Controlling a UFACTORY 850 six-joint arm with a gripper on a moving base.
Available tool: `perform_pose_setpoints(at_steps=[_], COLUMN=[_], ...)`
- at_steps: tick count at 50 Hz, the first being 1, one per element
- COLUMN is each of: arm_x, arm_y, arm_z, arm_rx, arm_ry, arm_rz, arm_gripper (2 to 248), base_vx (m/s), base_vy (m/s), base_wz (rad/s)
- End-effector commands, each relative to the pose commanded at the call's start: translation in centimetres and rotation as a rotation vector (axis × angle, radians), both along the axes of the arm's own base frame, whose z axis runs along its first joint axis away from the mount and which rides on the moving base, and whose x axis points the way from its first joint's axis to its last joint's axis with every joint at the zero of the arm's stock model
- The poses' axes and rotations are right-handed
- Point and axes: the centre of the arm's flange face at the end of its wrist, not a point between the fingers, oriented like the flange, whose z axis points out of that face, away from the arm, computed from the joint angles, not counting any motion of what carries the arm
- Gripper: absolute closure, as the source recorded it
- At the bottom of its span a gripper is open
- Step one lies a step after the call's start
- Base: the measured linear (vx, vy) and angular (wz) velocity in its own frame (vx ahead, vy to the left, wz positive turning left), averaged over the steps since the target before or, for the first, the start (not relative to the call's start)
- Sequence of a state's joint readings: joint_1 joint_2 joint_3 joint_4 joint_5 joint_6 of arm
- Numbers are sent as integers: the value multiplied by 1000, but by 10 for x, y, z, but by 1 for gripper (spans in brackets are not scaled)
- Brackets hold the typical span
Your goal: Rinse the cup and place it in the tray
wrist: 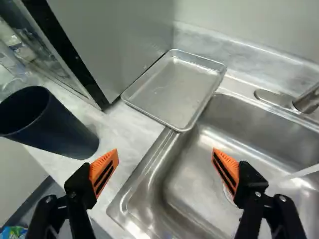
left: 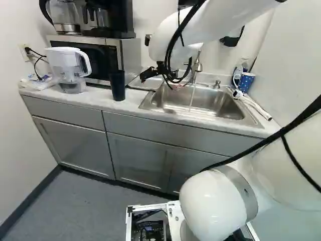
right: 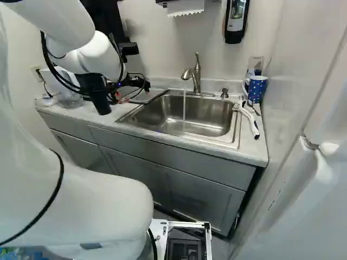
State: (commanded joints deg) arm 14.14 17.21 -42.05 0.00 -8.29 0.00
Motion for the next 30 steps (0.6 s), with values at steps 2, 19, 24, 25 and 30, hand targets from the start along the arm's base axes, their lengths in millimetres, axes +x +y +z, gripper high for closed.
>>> perform_pose_setpoints(at_steps=[2,19,24,25,30], arm_x=[0,-5,-7,-8,-10], arm_y=[3,28,36,37,45], arm_z=[0,0,0,0,0], arm_rx=[0,0,0,0,0], arm_ry=[0,1,1,1,2], arm_rz=[8,72,92,95,115], arm_gripper=[3,3,3,3,3], base_vx=[0,0,0,0,0], base_vy=[0,0,0,0,0], base_wz=[0,0,0,0,0])
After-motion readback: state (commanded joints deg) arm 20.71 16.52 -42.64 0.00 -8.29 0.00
